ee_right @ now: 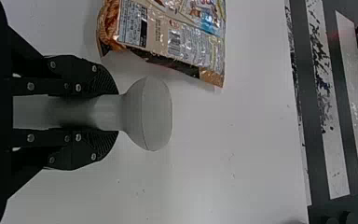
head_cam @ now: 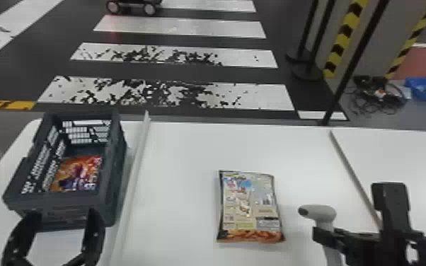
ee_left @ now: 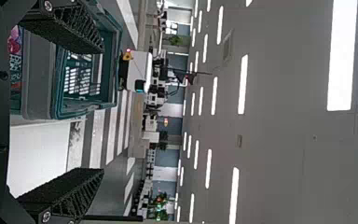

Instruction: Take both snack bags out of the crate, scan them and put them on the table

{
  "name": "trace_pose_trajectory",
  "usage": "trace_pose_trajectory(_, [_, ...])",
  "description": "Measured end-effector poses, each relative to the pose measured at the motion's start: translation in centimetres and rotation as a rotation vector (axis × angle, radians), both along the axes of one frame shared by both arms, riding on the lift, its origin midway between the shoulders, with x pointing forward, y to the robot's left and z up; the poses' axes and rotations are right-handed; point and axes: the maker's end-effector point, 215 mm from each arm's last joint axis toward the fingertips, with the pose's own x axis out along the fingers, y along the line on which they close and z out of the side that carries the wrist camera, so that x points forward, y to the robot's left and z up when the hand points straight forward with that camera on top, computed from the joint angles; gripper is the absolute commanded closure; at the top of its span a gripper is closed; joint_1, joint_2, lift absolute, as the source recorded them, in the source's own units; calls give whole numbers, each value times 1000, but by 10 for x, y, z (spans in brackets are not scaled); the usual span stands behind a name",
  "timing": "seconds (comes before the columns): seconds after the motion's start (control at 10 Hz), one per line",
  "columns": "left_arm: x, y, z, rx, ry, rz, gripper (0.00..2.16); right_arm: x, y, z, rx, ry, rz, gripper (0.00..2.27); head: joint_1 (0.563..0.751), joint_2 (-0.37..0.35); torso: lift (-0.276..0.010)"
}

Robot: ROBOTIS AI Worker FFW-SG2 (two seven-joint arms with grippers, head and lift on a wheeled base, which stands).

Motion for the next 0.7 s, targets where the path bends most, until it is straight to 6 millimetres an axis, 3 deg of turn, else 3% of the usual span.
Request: trace_pose_trajectory(0.7, [-1,0,1,0,-3,0,93,-4,78,26,69,-10,111,2260,695,108,-94])
